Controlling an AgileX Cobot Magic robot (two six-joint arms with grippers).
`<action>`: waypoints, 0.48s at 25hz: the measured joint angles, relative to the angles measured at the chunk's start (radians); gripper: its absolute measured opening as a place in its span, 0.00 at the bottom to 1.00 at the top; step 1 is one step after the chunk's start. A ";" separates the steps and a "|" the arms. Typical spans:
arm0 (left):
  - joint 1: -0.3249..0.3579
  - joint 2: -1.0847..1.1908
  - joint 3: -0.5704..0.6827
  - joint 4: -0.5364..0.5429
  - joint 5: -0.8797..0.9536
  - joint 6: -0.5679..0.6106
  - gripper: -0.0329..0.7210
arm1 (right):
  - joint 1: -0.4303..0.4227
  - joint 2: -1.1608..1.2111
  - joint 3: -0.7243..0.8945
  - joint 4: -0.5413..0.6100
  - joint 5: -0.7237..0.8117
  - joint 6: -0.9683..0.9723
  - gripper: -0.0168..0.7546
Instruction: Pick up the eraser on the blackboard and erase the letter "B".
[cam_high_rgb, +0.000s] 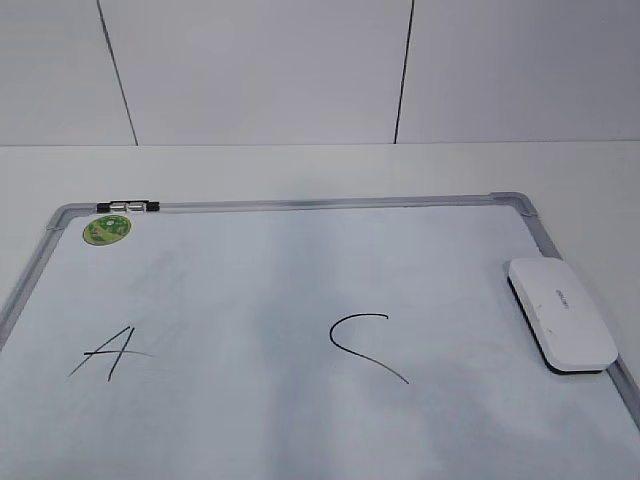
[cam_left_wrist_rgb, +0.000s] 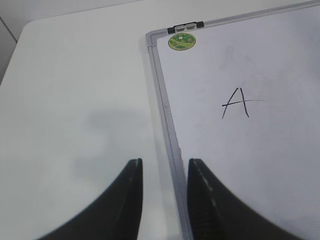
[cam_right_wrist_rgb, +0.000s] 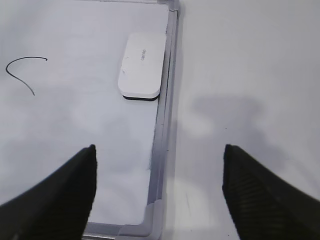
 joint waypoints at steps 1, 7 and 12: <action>0.000 0.000 0.000 0.000 -0.002 0.000 0.35 | 0.000 0.000 0.000 0.000 0.000 0.000 0.78; 0.000 0.000 0.000 0.000 -0.004 0.000 0.35 | 0.000 0.000 0.000 0.000 -0.002 0.000 0.78; 0.000 0.000 0.002 -0.002 -0.004 0.000 0.35 | 0.000 0.000 0.000 0.000 -0.002 0.000 0.78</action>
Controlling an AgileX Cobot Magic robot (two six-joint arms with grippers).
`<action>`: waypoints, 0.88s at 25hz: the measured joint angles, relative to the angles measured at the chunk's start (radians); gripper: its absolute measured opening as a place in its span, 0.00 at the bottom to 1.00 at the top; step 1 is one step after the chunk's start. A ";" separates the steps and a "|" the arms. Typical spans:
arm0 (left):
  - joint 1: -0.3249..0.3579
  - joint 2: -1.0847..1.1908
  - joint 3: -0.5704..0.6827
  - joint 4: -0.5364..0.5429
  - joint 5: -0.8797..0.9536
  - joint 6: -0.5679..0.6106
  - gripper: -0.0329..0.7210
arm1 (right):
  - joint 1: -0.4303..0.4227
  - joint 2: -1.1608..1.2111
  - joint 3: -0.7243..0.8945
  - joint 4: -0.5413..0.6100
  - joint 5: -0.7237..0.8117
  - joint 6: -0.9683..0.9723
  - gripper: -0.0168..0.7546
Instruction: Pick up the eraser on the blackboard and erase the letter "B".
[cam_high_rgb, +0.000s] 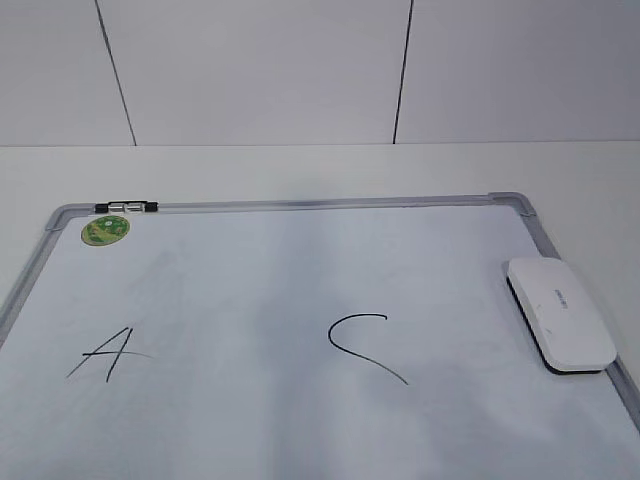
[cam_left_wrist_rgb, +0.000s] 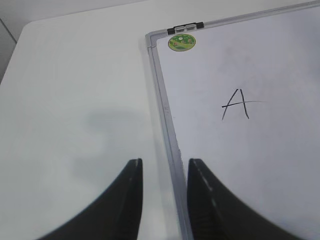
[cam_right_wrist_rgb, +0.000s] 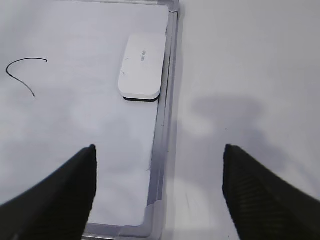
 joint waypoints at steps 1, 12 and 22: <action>0.000 0.000 0.000 -0.002 0.000 0.000 0.35 | 0.000 0.000 0.000 0.002 0.000 0.000 0.78; 0.000 0.000 0.000 -0.016 0.000 0.000 0.35 | -0.002 0.000 0.000 0.010 0.000 0.000 0.78; 0.000 0.000 0.000 -0.016 0.000 0.000 0.35 | -0.002 0.000 0.000 0.010 0.000 0.000 0.78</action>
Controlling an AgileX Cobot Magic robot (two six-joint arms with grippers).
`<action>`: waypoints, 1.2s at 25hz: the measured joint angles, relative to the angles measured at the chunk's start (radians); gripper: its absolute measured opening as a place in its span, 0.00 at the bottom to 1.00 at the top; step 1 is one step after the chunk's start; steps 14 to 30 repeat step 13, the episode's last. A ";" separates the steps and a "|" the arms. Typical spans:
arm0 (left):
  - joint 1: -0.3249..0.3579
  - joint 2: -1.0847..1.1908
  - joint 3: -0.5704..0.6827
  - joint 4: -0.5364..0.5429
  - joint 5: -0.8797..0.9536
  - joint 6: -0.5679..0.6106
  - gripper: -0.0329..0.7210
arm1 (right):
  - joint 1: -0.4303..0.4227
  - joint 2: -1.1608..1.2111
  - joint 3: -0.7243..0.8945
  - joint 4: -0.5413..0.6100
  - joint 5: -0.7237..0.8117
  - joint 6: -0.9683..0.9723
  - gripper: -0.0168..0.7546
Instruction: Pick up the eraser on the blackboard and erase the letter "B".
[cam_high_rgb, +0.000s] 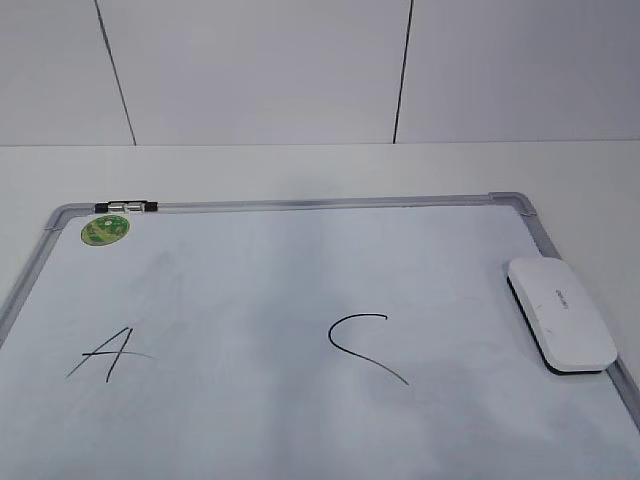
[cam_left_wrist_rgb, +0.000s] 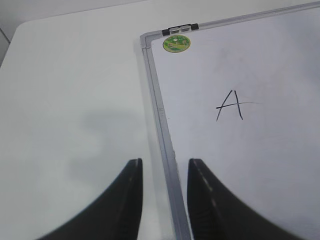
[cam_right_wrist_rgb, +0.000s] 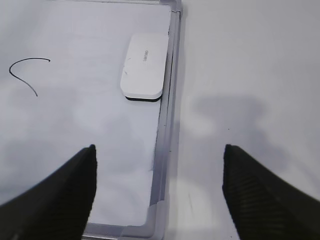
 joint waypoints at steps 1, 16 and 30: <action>0.000 0.000 0.000 0.000 0.000 0.000 0.35 | 0.000 0.000 0.000 0.000 0.000 0.000 0.78; 0.000 0.000 0.000 -0.002 0.000 0.000 0.35 | 0.000 0.000 0.000 0.000 0.000 -0.002 0.78; 0.000 0.000 0.000 -0.002 0.000 0.000 0.35 | 0.000 0.000 0.000 0.000 0.000 -0.002 0.78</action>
